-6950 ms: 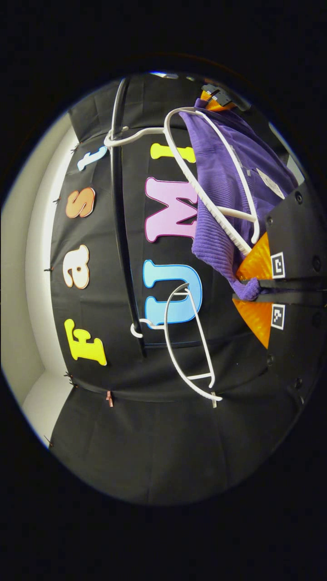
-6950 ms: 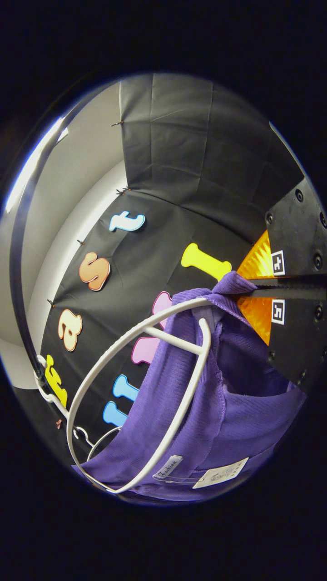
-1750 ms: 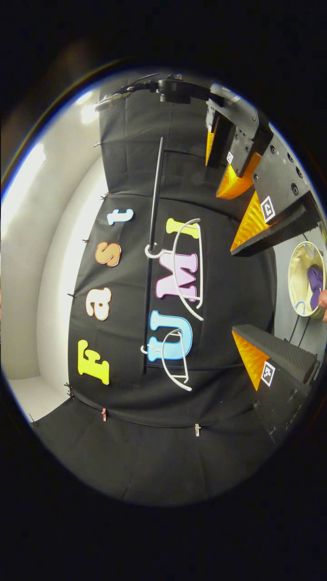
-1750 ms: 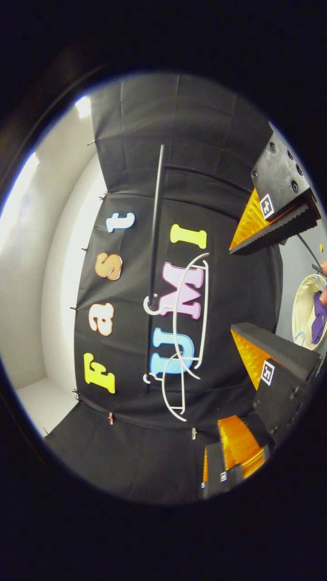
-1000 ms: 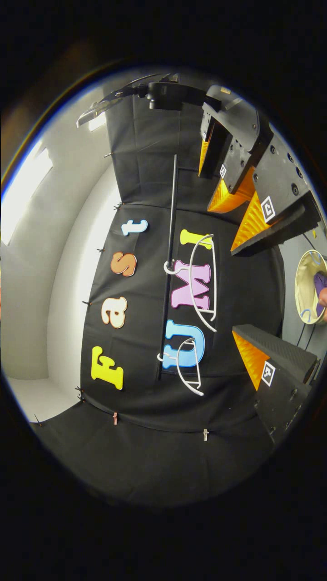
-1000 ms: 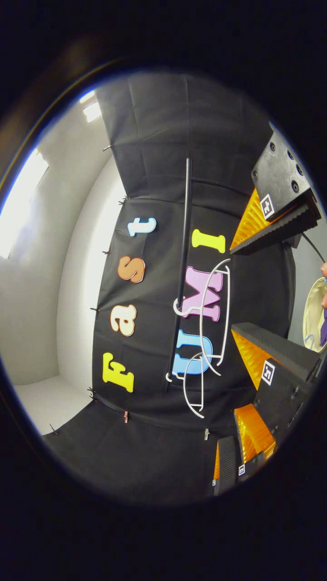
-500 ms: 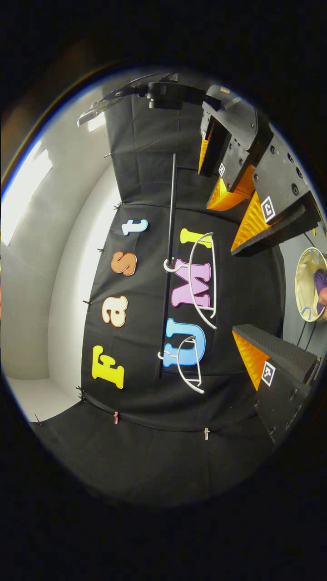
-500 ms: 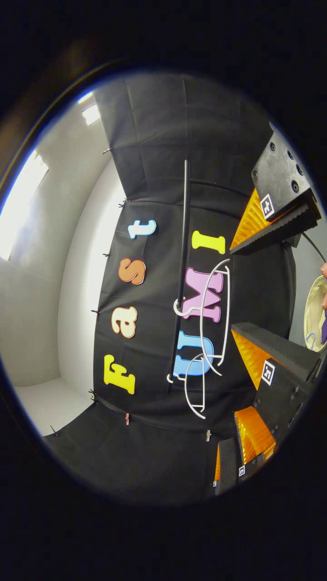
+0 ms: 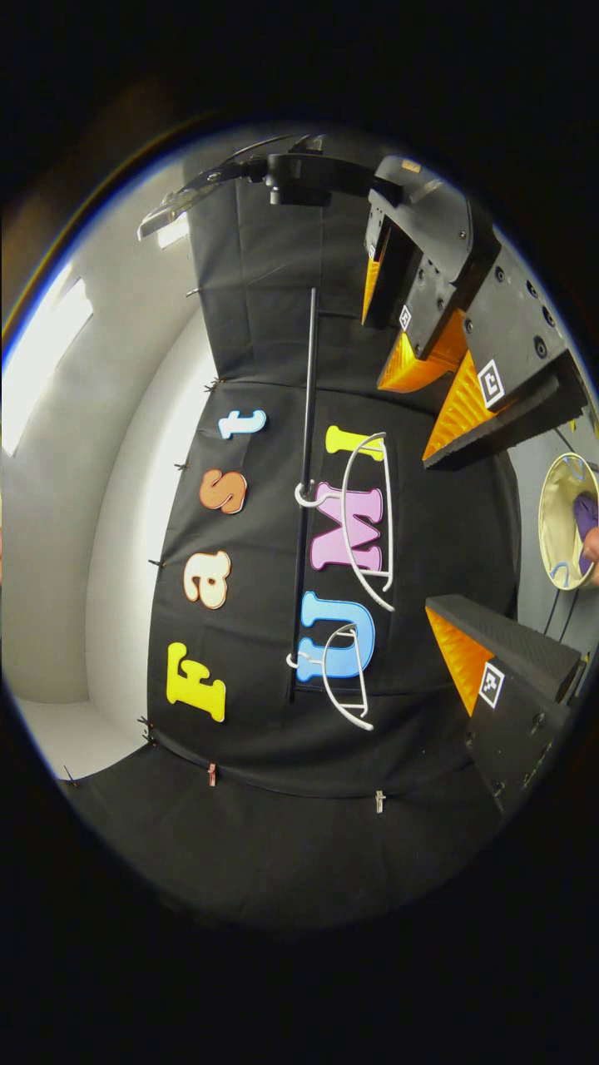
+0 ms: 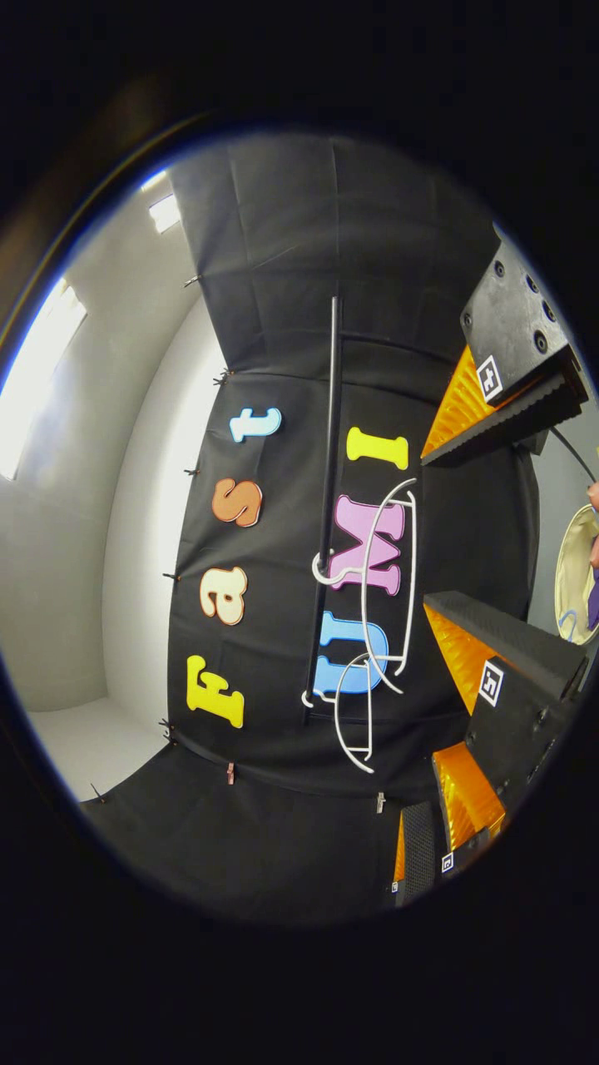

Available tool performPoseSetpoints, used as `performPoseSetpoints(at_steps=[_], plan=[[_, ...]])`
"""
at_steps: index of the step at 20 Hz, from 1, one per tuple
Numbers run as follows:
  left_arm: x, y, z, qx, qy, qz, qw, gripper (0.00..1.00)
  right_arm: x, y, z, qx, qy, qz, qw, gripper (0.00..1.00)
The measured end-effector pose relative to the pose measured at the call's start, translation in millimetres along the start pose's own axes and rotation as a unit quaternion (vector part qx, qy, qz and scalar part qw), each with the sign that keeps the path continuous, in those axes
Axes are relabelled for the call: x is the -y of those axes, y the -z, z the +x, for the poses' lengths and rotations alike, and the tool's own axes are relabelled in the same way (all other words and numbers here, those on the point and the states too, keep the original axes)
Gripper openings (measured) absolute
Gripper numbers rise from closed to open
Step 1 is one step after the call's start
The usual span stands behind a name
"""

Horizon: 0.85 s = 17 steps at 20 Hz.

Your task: Grasp the clothes on the hanger with both hands and then place them into the laundry hamper below.

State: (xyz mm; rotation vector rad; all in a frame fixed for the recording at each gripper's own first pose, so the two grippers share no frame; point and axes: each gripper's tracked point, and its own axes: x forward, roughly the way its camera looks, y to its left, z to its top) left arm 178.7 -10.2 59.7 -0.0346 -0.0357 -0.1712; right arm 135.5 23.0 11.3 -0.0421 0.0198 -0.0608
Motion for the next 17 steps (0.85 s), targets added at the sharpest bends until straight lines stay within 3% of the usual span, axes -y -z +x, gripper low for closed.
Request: performPoseSetpoints(at_steps=[17], plan=[[4.7,6.5,-1.3,-0.011,-0.004,0.012,1.0,0.95,1.4,5.7,-0.3,-0.003,-0.005,-0.001,1.0,0.96]])
